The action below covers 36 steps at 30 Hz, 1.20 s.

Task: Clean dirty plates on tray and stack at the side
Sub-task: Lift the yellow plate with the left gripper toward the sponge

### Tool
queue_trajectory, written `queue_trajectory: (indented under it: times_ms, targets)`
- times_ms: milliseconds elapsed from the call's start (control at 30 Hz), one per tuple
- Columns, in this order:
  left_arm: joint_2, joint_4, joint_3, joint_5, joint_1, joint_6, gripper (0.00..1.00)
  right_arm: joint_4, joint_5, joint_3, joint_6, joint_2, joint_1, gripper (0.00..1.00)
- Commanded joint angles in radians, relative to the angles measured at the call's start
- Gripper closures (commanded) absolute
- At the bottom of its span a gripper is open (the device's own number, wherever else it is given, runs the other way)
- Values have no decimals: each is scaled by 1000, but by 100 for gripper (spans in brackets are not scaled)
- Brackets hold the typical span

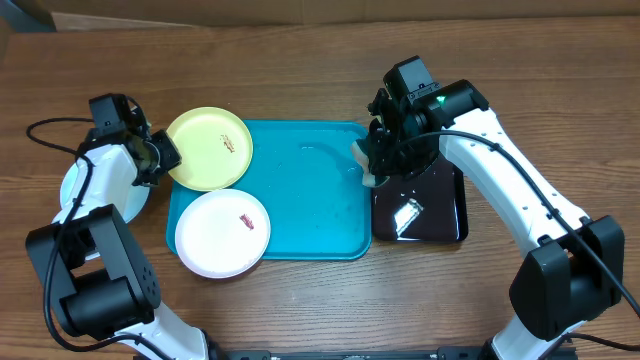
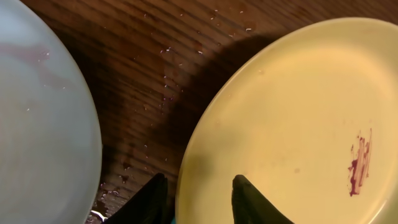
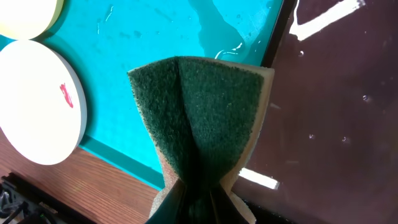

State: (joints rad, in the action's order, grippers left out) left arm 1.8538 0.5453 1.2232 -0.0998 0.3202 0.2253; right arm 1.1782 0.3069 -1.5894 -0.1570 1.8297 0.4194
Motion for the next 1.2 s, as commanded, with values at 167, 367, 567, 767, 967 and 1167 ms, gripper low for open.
queue_trajectory:
  times_ms: [167, 367, 567, 767, 967, 1167]
  targets:
    - [39, 6, -10, 33, -12, -17, 66, -5, -4, -15, -3, -21, -1, 91]
    - [50, -1, -2, -4, -15, -16, 81, -6, -4, -15, -3, -21, -1, 91]
    - [48, 91, 99, -164, -15, -16, 96, -5, -43, -15, -3, -21, -12, 91]
    - [48, 285, 249, -370, -44, 16, 96, 29, -44, -16, -3, -21, -75, 93]
    - [50, 403, 261, -367, -158, 44, 96, 76, -44, -15, 2, -21, -151, 95]
    - [50, 374, 210, -256, -323, 94, 96, 101, -45, -15, 9, -21, -198, 96]
